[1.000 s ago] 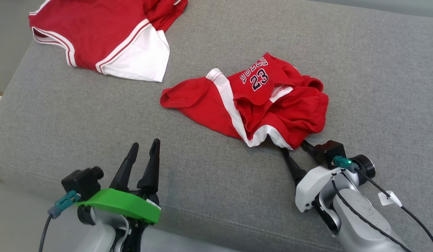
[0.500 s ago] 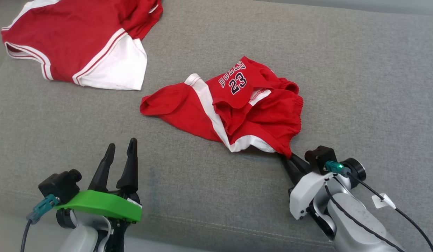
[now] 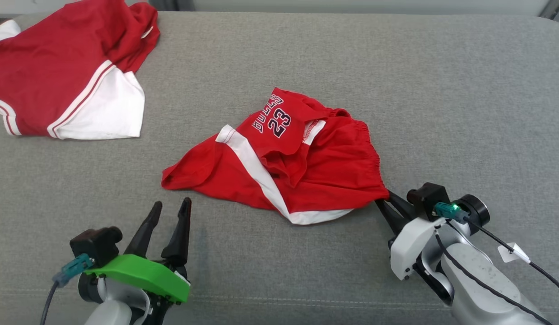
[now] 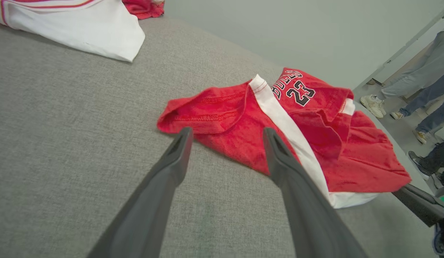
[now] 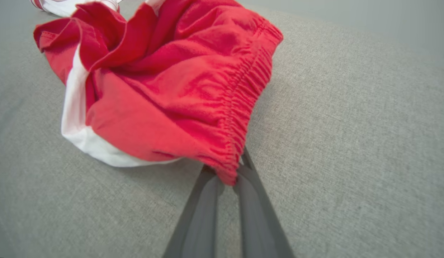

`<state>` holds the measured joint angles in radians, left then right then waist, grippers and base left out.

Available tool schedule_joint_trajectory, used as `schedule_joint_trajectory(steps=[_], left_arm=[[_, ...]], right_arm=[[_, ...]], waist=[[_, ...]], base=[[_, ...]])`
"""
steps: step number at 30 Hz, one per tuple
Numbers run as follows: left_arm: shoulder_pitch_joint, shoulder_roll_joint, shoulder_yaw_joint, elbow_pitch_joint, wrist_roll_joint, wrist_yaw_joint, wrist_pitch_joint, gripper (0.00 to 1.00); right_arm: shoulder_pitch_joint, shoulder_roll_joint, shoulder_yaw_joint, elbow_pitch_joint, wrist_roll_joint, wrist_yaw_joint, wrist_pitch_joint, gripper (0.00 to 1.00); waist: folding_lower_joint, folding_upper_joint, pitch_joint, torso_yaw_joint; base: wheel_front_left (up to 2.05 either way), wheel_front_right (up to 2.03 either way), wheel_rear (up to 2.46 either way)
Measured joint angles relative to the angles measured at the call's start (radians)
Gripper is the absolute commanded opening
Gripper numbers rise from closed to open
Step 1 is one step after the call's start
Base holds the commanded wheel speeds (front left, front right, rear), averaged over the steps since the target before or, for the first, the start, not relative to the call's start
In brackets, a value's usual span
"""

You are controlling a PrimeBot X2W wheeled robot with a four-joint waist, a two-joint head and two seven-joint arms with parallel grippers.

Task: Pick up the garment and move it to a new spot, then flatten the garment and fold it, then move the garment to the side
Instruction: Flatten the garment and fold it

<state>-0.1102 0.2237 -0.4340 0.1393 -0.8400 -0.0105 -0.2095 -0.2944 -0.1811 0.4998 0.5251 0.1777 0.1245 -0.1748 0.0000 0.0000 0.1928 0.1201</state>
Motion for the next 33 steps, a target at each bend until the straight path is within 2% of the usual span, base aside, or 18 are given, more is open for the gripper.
schedule_joint_trajectory(steps=[6,12,17,24,33], left_arm=[[-0.105,0.031,-0.035,0.032,0.030,-0.017,0.066,1.00],[-0.201,0.068,-0.067,0.056,0.072,-0.041,0.133,1.00],[-0.260,0.062,-0.096,0.100,0.067,-0.052,0.205,1.00],[-0.333,0.053,-0.102,0.153,0.066,-0.061,0.250,1.00],[-0.365,0.019,-0.145,0.194,0.066,-0.079,0.279,1.00]], right_arm=[[0.008,-0.038,0.039,-0.042,0.019,0.000,0.036,0.00],[0.008,-0.045,0.065,-0.084,0.050,0.000,0.054,0.00],[0.007,-0.049,0.091,-0.118,0.062,0.000,0.063,0.00],[-0.001,-0.063,0.096,-0.150,0.079,0.000,0.071,0.00],[-0.001,-0.082,0.078,-0.162,0.104,0.000,0.072,0.00]], waist=[[0.0000,0.0000,0.007,-0.047],[0.0000,0.0000,0.026,-0.087],[0.0000,0.0000,0.053,-0.126],[0.0000,0.0000,0.094,-0.170],[0.0000,0.0000,0.117,-0.176]], base=[[0.00,0.00,0.00],[0.00,0.00,0.00],[0.00,0.00,0.00],[0.00,0.00,0.00],[0.00,0.00,0.00]])
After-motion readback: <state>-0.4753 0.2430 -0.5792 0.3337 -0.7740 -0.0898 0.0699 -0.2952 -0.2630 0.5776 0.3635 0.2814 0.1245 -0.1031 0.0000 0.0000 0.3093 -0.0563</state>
